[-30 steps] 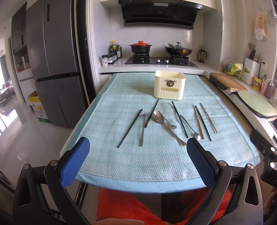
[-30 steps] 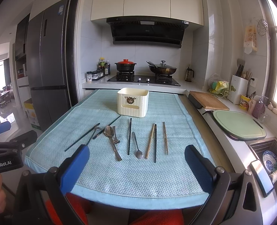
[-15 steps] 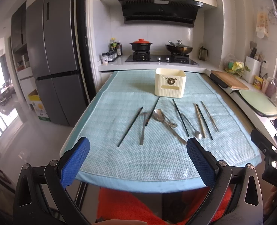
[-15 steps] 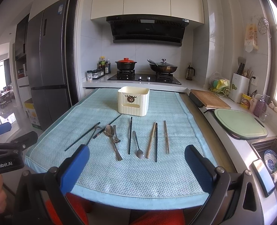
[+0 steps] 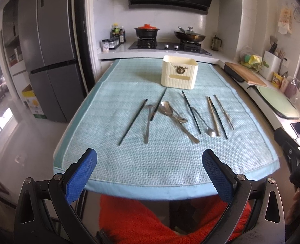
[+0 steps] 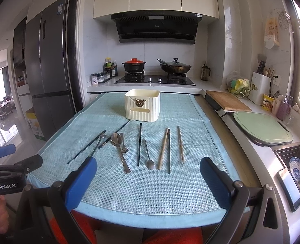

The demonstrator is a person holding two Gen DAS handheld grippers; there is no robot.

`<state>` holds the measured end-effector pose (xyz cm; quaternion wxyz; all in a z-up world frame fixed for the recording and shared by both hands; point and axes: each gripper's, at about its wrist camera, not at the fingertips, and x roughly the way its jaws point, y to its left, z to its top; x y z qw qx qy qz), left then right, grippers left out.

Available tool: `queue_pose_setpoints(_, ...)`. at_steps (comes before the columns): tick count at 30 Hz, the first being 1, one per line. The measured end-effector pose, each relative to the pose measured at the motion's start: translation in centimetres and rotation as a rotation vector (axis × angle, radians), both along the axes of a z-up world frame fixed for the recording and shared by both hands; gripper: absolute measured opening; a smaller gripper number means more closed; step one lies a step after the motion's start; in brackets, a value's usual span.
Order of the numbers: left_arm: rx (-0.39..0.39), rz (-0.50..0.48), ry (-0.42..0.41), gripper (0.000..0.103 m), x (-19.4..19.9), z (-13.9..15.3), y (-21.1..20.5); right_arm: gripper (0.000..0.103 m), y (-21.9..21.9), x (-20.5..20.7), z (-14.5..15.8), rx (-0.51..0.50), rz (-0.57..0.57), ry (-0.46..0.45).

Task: Organize utensils
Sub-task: 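Move the right gripper toward the small metal spoon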

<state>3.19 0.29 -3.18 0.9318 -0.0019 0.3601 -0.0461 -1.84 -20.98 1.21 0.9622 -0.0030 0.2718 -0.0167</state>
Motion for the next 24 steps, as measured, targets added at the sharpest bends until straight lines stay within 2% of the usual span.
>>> queue_pose_setpoints(4, -0.019, -0.005, 0.047, 0.103, 1.1, -0.9, 0.1, 0.103, -0.1, 0.9, -0.7, 0.01, 0.006, 0.024)
queue_pose_setpoints(12, -0.012, 0.032, 0.066, 0.103, 3.8, -1.5, 1.0, 0.103, -1.5, 3.3, -2.3, 0.056, -0.001, 0.081)
queue_pose_setpoints(19, 0.003, 0.069, 0.091, 0.103, 7.7, -2.1, 2.4, 0.103, -3.1, 5.4, -3.5, 0.093, -0.015, 0.122)
queue_pose_setpoints(24, -0.009, 0.078, 0.144, 0.103, 10.7, -3.2, 3.8, 0.103, -4.5, 7.2, -4.1, 0.117, -0.028, 0.146)
